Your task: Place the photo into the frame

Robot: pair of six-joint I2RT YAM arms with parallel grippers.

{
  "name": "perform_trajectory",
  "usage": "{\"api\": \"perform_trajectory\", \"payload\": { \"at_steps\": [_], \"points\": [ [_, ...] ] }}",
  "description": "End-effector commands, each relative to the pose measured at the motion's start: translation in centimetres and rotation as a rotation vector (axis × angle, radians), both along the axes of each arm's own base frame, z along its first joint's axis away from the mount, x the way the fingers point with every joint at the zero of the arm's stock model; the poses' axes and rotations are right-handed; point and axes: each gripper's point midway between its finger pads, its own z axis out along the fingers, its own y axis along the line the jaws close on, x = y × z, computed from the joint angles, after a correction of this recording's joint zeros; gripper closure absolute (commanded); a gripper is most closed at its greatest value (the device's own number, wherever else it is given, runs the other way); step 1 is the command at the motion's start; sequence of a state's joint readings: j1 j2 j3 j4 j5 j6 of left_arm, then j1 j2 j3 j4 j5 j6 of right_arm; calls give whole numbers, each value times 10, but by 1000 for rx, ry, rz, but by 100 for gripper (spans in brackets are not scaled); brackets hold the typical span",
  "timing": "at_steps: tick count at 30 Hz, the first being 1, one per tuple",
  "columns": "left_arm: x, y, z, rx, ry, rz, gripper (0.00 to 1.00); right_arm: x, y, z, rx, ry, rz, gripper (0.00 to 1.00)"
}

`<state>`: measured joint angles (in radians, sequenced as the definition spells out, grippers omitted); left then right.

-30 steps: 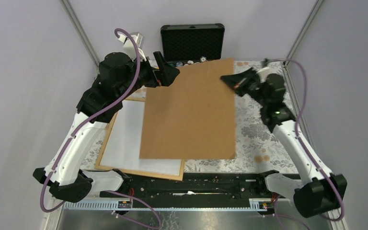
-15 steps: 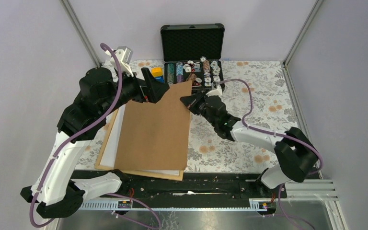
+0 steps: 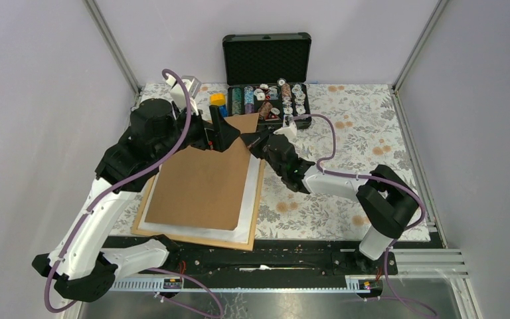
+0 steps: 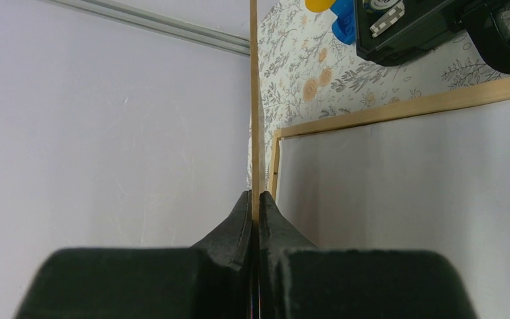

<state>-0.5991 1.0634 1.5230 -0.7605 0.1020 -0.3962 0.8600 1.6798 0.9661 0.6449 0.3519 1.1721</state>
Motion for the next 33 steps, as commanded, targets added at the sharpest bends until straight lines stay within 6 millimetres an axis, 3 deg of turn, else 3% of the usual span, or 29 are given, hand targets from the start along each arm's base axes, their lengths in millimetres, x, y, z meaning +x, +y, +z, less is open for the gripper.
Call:
{"api": "perform_trajectory", "payload": {
  "at_steps": [1, 16, 27, 33],
  "points": [
    [-2, -4, 11, -30, -57, -36, 1, 14, 7, 71, 231, -76, -67, 100],
    [-2, -2, 11, -27, -74, -31, 1, -1, 34, 21, 216, 39, 5, 100],
    [-1, 0, 5, -12, -70, -23, 1, -7, 30, -18, 150, 109, 15, 100],
    [3, -1, 1, -3, -66, -16, 1, -6, 39, -36, 156, 160, 79, 100]
  ]
}}
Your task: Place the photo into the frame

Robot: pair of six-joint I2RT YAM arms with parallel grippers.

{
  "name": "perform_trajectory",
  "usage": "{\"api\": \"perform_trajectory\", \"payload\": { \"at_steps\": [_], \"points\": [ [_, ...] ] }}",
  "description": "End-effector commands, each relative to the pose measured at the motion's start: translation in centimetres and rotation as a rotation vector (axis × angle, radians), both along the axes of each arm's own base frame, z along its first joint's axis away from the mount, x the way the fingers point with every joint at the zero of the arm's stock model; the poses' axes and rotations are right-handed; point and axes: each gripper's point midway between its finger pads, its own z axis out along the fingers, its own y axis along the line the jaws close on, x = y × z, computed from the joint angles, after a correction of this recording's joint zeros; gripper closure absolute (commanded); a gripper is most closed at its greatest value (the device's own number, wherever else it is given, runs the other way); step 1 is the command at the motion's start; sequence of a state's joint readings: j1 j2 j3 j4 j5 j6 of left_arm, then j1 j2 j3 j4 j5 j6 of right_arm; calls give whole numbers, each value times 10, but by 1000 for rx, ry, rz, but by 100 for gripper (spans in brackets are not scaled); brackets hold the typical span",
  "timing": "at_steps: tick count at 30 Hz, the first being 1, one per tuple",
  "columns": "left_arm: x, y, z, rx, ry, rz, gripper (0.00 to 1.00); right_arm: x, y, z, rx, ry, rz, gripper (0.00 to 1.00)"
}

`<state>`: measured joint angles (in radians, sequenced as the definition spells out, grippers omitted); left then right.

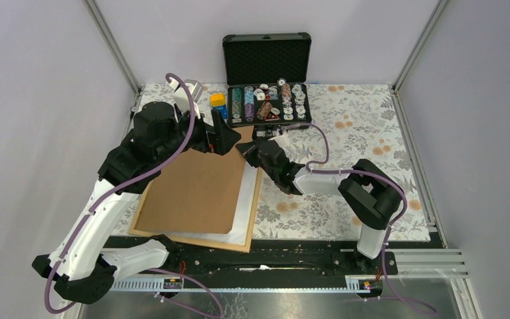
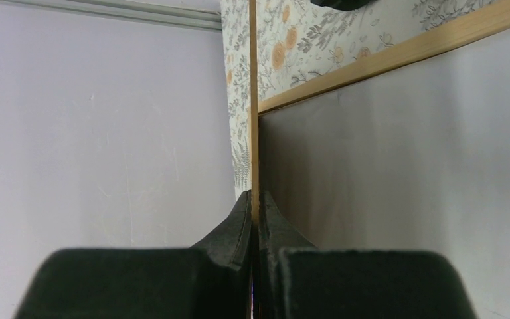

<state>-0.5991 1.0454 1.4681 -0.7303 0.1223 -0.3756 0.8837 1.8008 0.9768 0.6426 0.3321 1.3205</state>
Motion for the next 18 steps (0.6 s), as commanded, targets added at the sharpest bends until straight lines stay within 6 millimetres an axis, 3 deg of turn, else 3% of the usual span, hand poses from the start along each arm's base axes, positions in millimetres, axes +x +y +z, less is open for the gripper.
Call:
{"api": "perform_trajectory", "payload": {
  "at_steps": [1, 7, 12, 14, 18],
  "points": [
    [5, 1, 11, -17, -61, 9, 1, 1, 21, 12, 122, 25, 79, 100],
    [9, -2, 7, -13, -52, 9, 1, -1, 17, -10, 112, 66, 106, 98],
    [14, -7, 1, -14, -31, 6, 1, -1, 11, -30, 19, 78, 154, 75],
    [16, -9, -5, -14, -16, 4, 1, -1, 12, -37, -61, 91, 187, 61],
    [20, -11, -15, -2, 6, 13, 1, -7, 16, -55, -272, 127, 301, 45]
  ]
}}
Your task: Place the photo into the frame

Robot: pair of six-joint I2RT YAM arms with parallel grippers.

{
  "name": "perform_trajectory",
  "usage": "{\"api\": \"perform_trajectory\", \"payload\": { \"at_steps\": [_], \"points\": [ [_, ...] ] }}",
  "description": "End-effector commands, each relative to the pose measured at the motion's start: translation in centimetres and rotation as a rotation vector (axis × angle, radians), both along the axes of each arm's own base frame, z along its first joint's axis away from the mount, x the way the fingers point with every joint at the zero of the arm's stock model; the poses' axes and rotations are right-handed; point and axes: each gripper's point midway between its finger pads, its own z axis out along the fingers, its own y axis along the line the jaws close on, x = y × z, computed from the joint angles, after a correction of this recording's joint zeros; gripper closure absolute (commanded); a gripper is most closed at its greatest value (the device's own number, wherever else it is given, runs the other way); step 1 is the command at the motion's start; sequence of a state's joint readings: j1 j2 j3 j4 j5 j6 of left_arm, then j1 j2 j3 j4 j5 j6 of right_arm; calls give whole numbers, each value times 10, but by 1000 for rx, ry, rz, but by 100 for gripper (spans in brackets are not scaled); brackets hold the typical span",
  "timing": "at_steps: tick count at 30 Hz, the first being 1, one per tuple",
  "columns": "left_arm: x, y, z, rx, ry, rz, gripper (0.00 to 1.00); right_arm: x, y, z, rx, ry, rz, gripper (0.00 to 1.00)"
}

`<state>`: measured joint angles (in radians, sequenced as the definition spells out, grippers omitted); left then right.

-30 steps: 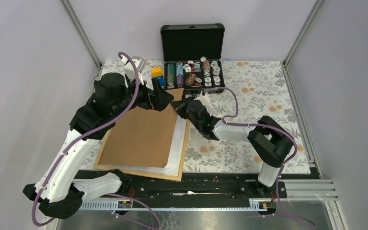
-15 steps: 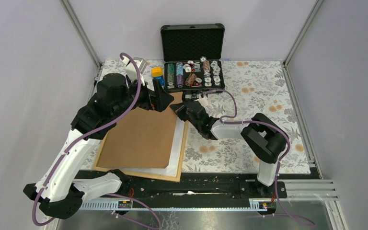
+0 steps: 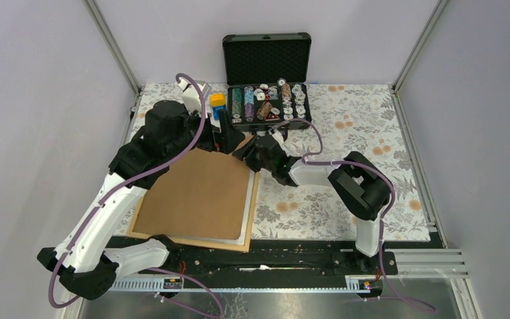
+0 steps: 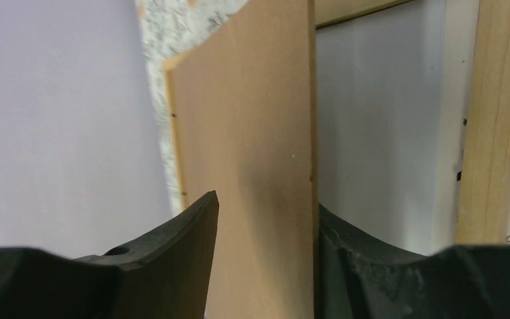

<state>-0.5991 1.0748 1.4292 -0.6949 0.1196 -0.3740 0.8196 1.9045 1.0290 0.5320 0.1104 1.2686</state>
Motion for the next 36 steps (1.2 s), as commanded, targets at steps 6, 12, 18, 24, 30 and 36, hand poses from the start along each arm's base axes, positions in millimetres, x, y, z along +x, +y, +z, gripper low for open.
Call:
{"api": "perform_trajectory", "payload": {
  "at_steps": [6, 12, 18, 24, 30, 36],
  "points": [
    [13, 0, -8, -6, 1, 46, 1, -24, -15, -19, -473, 20, 330, 22],
    [16, 4, -21, 11, 21, 79, 1, -48, -76, -19, -755, 42, 390, 8],
    [18, 3, -27, 17, 27, 79, 1, -49, -106, -19, -831, 54, 309, 11],
    [16, 1, -26, 16, 21, 63, 1, -39, -92, -29, -771, 68, 280, 42],
    [16, -1, -32, 21, 18, 43, 1, -35, -66, -55, -708, 94, 340, 45],
    [17, -5, -43, 24, 32, 29, 1, -40, -70, -94, -754, 181, 334, 53]
  ]
}}
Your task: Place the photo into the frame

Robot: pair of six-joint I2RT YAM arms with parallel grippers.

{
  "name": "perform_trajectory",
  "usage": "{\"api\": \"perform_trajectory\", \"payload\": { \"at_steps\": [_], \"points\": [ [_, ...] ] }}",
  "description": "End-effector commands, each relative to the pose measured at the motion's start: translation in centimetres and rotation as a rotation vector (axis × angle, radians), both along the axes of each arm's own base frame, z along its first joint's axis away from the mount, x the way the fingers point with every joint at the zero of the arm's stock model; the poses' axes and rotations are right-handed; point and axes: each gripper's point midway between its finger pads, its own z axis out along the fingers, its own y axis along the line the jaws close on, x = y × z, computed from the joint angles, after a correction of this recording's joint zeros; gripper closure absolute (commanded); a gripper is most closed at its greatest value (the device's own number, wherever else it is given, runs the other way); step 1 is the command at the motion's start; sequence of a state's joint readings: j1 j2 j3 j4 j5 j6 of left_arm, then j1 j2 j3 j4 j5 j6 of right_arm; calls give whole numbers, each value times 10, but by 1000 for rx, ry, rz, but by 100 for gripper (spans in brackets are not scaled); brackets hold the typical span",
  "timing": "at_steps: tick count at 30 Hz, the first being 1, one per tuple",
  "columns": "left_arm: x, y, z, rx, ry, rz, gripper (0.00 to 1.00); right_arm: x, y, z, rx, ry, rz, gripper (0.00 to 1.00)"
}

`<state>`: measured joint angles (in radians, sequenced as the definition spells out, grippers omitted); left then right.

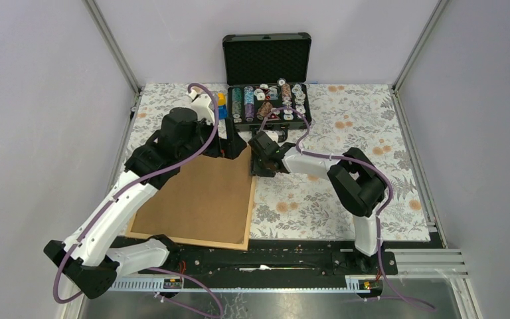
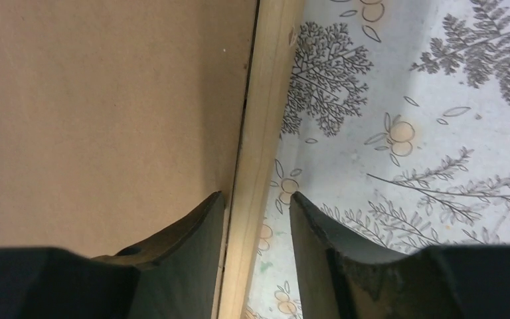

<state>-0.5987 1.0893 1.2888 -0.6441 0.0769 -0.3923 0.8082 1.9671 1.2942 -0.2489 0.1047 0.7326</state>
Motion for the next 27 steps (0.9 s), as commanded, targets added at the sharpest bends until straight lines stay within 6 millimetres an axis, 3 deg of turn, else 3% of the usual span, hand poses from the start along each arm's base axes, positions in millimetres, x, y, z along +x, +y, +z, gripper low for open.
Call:
{"api": "perform_trajectory", "payload": {
  "at_steps": [1, 5, 11, 15, 21, 23, 24, 27],
  "points": [
    [5, -5, 10, -33, -53, -17, 1, 2, -8, -24, -55, 20, -48, 56],
    [8, -7, 5, -39, -46, -11, 1, 3, -23, -27, -122, 2, -61, 60],
    [11, -14, -1, -57, -15, -16, 1, 3, -44, -26, -157, 20, -33, 58],
    [13, -21, -12, -74, 22, -22, 1, 0, -79, -30, -187, 72, -45, 52],
    [11, -44, -40, -126, 118, -86, 1, 3, -131, -15, -192, 63, -79, 41],
    [11, -53, -55, -139, 162, -112, 1, 4, -138, -2, -179, 32, -47, 36],
    [10, -56, -64, -138, 189, -123, 1, 4, -137, 6, -166, 10, -26, 28],
    [13, -47, -89, -86, 229, -65, 1, -7, -109, 26, 6, 8, 65, 16]
  ]
}}
